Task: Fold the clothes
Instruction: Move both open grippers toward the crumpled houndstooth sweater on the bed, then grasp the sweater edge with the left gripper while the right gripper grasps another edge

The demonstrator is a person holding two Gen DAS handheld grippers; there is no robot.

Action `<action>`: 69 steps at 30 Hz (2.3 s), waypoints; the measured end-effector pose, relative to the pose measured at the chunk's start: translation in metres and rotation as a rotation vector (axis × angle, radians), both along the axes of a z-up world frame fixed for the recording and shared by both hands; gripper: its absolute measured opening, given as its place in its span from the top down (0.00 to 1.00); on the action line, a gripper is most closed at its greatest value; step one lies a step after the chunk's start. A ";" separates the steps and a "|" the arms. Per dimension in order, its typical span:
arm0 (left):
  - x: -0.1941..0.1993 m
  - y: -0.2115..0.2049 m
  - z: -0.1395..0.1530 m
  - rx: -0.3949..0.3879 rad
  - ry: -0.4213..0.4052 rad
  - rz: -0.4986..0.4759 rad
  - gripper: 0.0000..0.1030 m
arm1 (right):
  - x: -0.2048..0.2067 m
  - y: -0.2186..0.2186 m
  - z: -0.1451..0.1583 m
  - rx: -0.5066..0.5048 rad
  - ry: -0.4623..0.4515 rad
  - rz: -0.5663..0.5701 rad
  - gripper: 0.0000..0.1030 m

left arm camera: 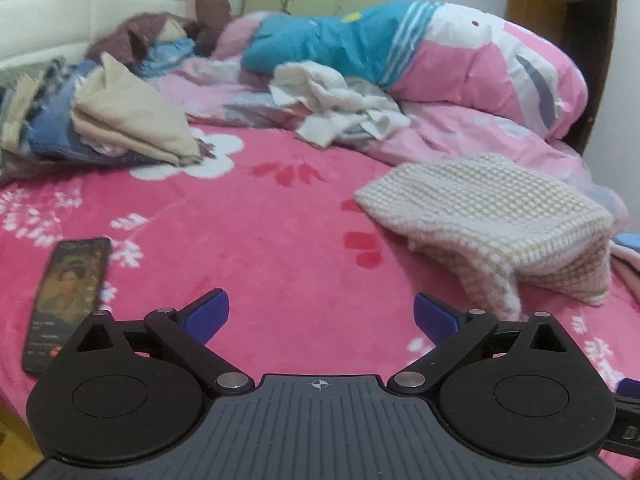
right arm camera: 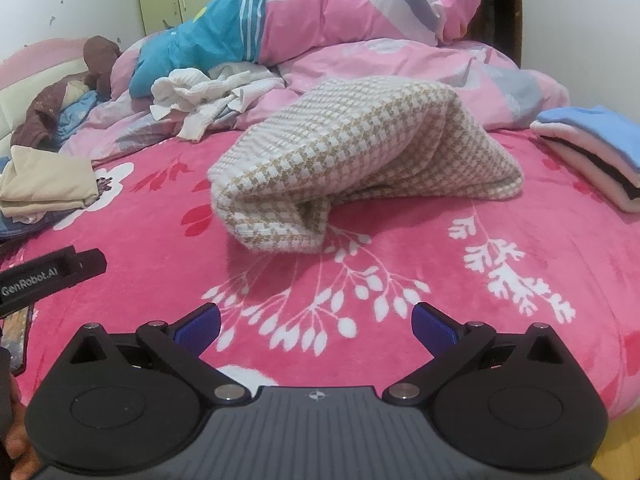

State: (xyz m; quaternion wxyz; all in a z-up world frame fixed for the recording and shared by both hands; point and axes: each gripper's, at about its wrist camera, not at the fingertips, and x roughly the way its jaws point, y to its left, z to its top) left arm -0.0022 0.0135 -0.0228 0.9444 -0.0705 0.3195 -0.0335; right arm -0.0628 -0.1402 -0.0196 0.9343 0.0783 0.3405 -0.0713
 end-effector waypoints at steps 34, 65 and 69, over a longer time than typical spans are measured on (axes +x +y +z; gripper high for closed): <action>0.001 -0.015 -0.011 0.046 0.060 0.005 0.00 | 0.002 -0.002 0.000 -0.044 -0.008 -0.015 0.00; 0.022 -0.049 -0.021 0.018 -0.124 -0.195 0.00 | 0.003 -0.065 0.023 -0.020 -0.204 -0.037 0.00; 0.036 -0.073 -0.028 0.026 -0.157 -0.275 0.00 | 0.017 -0.100 0.025 0.062 -0.253 -0.054 0.00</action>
